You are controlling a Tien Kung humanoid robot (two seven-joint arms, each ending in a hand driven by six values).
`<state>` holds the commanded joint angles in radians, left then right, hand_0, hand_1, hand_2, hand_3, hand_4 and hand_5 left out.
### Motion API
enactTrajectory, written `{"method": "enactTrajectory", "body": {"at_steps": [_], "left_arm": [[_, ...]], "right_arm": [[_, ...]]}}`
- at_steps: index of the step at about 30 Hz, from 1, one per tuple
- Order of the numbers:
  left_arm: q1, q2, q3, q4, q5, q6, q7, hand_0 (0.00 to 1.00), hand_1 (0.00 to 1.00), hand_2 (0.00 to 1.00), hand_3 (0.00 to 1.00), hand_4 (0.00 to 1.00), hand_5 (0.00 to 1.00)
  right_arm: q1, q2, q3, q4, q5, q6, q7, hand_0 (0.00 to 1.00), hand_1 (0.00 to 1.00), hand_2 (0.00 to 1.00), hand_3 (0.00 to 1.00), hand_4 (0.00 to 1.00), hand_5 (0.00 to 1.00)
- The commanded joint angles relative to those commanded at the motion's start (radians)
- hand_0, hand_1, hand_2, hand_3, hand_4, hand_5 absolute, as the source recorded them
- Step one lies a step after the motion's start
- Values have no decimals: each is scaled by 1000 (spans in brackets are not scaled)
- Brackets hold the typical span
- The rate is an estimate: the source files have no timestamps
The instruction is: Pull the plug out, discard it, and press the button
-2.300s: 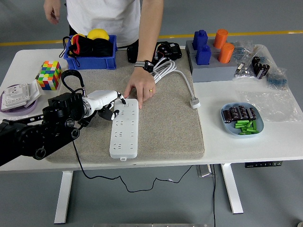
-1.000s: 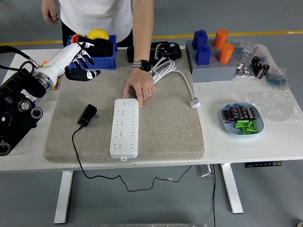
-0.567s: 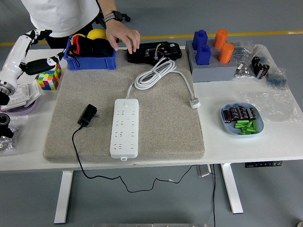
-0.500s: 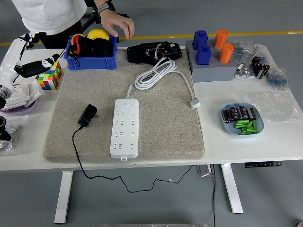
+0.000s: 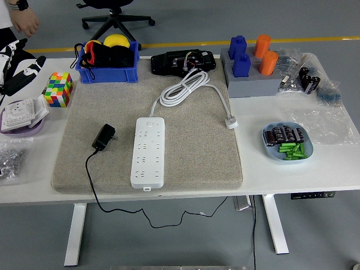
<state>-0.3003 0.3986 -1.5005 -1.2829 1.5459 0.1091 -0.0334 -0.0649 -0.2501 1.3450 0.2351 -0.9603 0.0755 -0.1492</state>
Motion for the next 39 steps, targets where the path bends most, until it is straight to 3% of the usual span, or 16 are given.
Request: {"method": "enactTrajectory", "body": {"at_steps": [6,15,16,34,39], "left_arm": [[1,12,12,-6,-8,-4,1,930,977,958,947,779,696],[34,-2,17,-37,-16,-8,-5,916,946,931,937,777,710],[35,-4,17,-40,-15,-10,-2,878,891,888,903,775,703],[73,-39,-20,-64,-6,-53,39,857,848,844,884,762,722],[79,-38,-31,-71,-4,-55,41,857,848,844,884,762,722]], "right_arm": [[4,-19,-21,3,4,-3,2,748,683,666,677,761,665],[-21,-8,5,1,-9,-1,1,750,682,666,677,762,665],[-21,-7,6,1,-8,-1,2,749,682,666,677,762,666],[-33,0,16,5,-12,-1,2,749,682,666,678,762,666],[-33,1,21,4,-13,-1,1,749,682,666,678,762,666]]}}
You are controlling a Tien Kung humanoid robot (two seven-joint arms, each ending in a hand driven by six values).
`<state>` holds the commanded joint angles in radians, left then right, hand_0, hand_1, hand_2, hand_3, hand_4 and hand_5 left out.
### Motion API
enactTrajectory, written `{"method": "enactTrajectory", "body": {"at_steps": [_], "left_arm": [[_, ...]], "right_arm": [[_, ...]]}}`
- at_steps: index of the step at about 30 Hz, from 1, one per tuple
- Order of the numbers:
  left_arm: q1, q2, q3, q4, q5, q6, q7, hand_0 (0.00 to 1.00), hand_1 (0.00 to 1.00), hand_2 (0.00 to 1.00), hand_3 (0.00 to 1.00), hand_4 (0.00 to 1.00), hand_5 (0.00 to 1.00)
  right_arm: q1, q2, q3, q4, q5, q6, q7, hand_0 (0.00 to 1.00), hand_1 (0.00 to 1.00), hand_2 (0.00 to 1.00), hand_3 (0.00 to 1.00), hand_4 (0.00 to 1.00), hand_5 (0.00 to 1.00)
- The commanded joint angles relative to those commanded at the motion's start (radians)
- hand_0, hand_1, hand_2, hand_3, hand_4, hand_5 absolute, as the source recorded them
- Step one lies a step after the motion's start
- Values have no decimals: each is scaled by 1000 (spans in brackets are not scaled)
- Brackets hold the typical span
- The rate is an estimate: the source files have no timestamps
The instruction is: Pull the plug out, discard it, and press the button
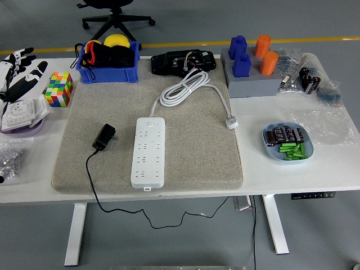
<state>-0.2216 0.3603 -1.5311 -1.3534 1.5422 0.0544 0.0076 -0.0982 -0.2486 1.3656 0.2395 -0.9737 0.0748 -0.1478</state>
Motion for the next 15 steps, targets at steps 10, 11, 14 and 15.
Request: {"method": "enactTrajectory", "body": {"at_steps": [10,11,14,15], "left_arm": [[6,-3,-5,-18,3,-7,6,855,838,833,876,757,728],[6,-3,-5,-20,2,-9,6,855,838,833,876,757,728],[7,-4,-8,-26,3,-11,6,853,831,830,873,754,726],[7,-5,-11,-27,3,-11,7,853,831,830,873,754,726]], "right_arm": [[2,0,8,1,-4,-1,0,749,681,666,678,762,664],[2,1,8,1,-4,0,0,749,681,666,678,762,664],[2,2,7,1,-3,0,0,749,682,666,678,762,665],[2,2,7,0,-3,0,0,749,682,666,678,762,665]]}}
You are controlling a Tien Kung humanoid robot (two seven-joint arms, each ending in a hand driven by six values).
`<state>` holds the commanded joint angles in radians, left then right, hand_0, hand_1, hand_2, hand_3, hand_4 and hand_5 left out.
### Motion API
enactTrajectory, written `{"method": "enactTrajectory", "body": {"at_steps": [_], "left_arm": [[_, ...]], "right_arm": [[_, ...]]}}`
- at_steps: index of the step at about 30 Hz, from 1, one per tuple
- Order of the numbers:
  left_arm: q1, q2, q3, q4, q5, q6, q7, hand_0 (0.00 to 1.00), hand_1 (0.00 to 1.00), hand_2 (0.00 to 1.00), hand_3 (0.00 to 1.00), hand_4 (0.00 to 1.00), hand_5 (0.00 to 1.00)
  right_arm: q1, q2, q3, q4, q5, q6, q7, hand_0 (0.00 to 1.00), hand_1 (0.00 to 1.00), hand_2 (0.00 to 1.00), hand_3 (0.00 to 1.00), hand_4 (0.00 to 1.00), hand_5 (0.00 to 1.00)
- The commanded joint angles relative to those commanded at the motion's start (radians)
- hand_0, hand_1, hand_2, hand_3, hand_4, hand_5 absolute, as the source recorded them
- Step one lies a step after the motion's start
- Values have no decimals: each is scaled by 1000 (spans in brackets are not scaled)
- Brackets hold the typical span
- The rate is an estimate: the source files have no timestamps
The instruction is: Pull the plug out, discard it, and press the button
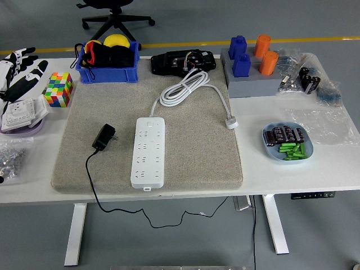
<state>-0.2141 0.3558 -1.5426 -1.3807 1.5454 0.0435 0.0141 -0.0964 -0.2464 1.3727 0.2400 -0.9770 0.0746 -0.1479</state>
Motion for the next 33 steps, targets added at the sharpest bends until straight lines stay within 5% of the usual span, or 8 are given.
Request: {"method": "enactTrajectory", "body": {"at_steps": [33], "left_arm": [[5,1,-5,-10,1,-3,-1,846,820,815,867,741,714]], "right_arm": [[2,-1,0,1,2,0,0,749,682,666,677,762,665]]}}
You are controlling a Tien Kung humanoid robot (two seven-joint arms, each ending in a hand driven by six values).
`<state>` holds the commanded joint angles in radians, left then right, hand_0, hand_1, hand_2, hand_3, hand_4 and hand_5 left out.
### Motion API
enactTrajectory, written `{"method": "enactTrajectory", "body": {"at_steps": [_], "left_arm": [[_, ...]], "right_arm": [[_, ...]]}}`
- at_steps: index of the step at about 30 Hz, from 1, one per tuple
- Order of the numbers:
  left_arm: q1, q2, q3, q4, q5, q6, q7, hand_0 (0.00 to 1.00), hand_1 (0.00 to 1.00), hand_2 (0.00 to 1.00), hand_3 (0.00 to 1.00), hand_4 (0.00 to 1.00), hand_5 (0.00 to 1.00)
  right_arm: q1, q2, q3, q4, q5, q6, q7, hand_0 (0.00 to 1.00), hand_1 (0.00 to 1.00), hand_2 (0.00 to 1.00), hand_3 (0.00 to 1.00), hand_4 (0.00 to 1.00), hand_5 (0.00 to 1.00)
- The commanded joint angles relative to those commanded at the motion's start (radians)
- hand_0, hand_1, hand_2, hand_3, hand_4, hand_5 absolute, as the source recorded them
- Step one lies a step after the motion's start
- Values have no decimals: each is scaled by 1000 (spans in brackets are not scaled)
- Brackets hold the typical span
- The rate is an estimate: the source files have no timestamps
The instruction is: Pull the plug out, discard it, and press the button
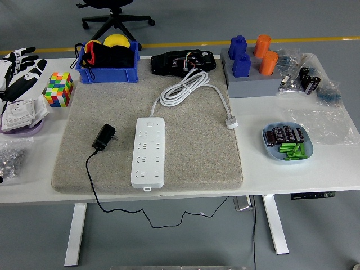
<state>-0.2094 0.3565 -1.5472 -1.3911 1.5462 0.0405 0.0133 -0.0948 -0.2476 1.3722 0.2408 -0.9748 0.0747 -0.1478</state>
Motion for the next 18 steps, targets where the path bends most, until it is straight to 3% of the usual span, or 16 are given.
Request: {"method": "enactTrajectory", "body": {"at_steps": [18], "left_arm": [[3,4,7,-9,-1,0,-4,844,813,805,860,730,709]], "right_arm": [[1,-5,-10,-1,4,0,0,749,683,666,676,761,666]]}}
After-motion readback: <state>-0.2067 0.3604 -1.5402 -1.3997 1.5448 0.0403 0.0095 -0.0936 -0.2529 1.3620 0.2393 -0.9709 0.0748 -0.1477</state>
